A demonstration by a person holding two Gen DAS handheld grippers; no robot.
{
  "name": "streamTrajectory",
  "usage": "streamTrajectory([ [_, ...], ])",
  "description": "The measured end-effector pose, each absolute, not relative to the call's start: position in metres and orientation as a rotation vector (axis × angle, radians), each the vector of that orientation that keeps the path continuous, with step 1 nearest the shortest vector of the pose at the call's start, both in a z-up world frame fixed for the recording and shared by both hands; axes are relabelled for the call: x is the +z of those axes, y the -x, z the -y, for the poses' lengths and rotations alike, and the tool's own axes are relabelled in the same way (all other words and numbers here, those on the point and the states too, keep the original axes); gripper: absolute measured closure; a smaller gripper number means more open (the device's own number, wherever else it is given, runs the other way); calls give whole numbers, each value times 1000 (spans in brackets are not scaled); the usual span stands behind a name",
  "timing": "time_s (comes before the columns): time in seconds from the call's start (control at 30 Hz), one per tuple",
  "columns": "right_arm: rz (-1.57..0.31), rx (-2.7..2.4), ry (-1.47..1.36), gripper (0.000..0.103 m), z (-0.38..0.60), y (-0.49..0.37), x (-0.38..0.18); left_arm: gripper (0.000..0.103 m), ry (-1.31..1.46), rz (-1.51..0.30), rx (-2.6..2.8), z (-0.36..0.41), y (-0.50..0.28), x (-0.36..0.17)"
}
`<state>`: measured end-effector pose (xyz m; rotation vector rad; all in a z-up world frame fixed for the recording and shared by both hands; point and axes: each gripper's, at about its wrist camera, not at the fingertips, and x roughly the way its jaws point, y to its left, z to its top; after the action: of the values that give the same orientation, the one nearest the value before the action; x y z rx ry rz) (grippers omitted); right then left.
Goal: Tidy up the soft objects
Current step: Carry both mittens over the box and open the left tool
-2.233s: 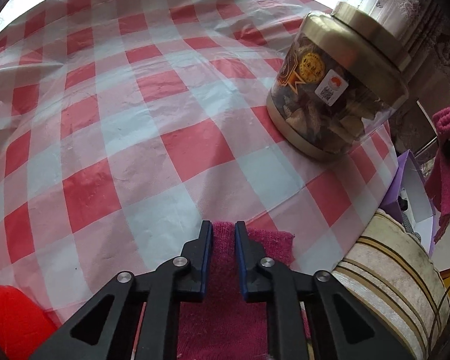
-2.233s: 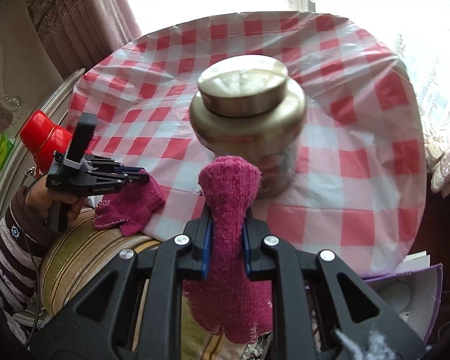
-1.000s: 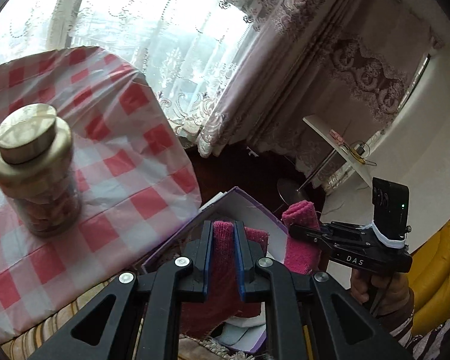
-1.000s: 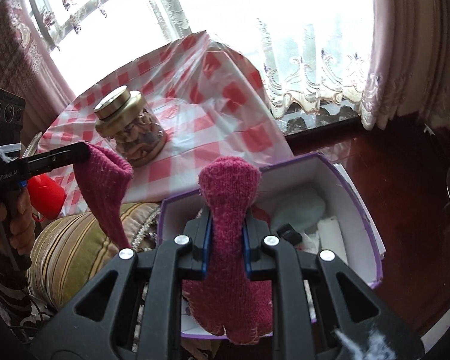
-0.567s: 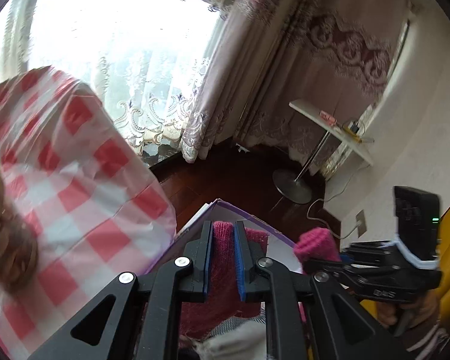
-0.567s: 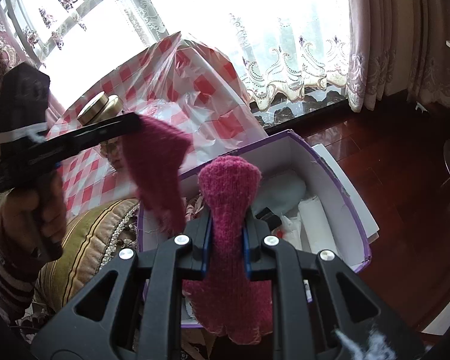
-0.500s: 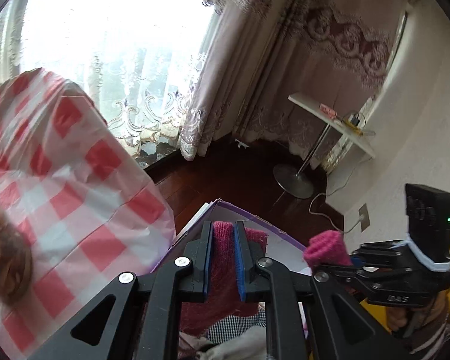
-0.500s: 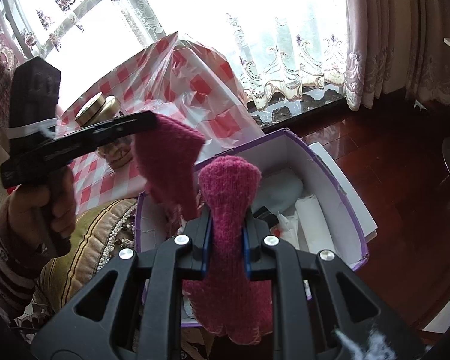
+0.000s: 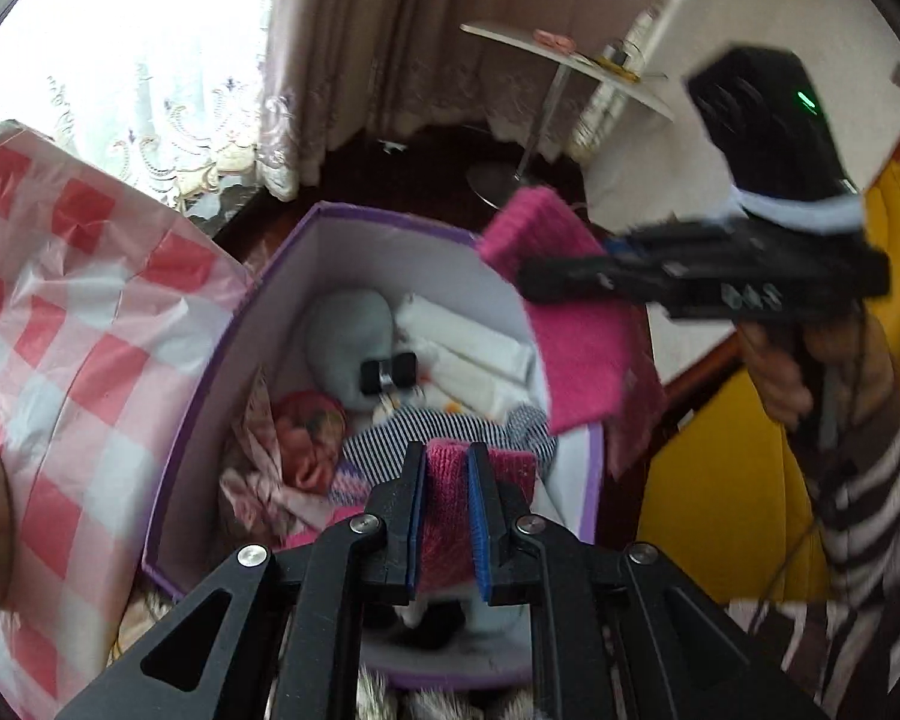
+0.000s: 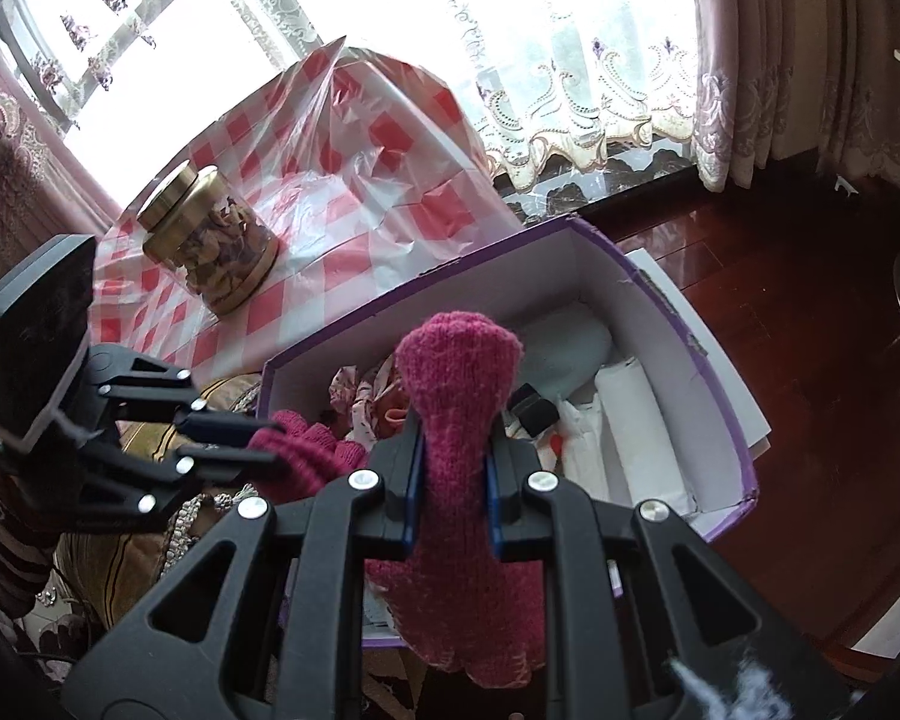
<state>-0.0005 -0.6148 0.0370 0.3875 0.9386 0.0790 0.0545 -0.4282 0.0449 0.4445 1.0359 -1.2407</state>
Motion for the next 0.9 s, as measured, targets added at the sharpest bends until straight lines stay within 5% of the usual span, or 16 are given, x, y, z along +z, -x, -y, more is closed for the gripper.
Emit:
streamTrajectory([
  [0.3, -956, 140, -365, 83, 590, -7, 33, 89, -562, -1053, -1193, 395, -34, 36],
  [0.63, -910, 58, -389, 83, 620, -2, 51, 89, -355, -765, -1154, 425, -102, 99],
  [0.9, -959, 35, -414, 83, 632, -4, 35, 89, -552, -847, -1235, 469, -106, 35],
])
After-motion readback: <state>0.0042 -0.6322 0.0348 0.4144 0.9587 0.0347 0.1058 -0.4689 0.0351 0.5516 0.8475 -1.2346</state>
